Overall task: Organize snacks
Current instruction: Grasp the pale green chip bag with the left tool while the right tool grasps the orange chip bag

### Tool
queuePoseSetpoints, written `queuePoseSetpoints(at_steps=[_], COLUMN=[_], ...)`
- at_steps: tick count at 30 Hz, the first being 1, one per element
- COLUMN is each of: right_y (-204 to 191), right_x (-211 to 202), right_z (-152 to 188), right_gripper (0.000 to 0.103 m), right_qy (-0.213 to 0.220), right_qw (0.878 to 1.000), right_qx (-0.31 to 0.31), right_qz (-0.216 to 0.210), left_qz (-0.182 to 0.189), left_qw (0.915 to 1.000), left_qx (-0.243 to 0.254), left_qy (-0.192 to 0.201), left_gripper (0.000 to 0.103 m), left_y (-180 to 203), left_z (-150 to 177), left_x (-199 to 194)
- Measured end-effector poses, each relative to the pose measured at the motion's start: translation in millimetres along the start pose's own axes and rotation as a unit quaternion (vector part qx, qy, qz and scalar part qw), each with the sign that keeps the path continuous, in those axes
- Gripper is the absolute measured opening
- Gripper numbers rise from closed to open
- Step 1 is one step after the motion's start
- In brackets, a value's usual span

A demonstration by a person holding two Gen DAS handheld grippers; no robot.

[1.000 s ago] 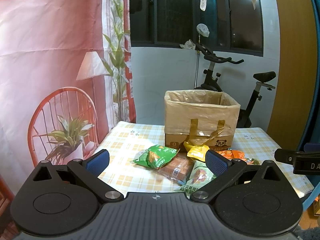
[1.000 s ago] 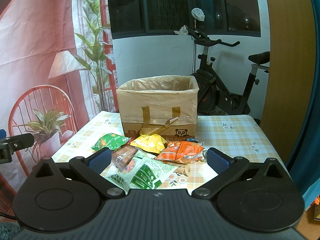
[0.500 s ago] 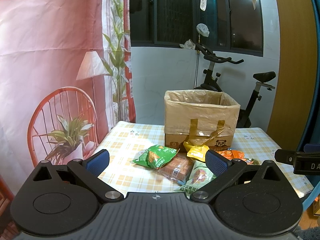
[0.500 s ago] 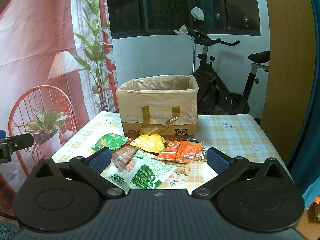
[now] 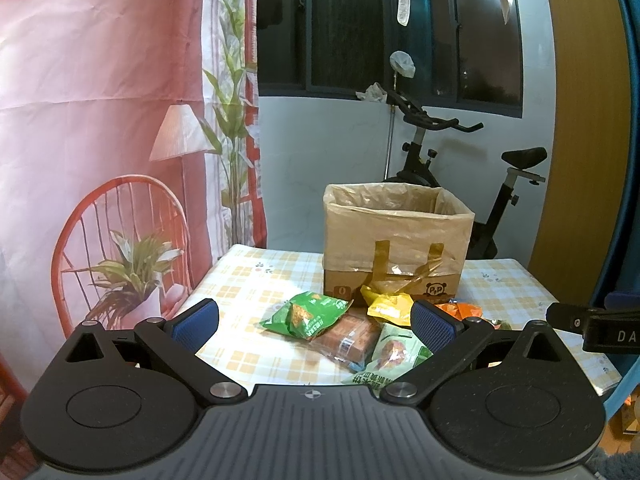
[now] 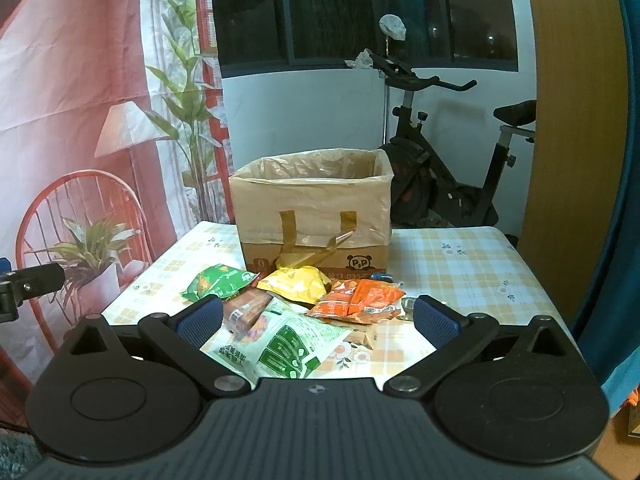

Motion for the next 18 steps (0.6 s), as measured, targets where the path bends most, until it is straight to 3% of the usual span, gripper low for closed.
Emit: queuePoseSetpoints(at_steps=[10,18], right_y=[8.7,27.9], right_x=[5.5,48.7], right_z=[-1.4,-9.5], right_gripper=[0.103,0.103], right_qy=[-0.009,0.015], right_qw=[1.000,1.000], right_qx=[0.019,0.013], right_qz=[-0.002,-0.002], left_qz=[0.019,0.017], left_qw=[0.9995,0.9976], left_qx=[-0.023,-0.065], left_qy=[-0.007,-0.016], left_gripper=[0.103,0.102], left_y=[-10.1,-34.2], left_z=[8.0,15.2], left_x=[18.0,78.4])
Point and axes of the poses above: each gripper's, at about its wrist camera, not at the fingertips, and x roughly the way its jaws point, y to its right, z to its underside, the point moved 2 cm from there along x, roughly the way its jaws point, and after that the axes turned 14 degrees about x, right-handed, at the moved point
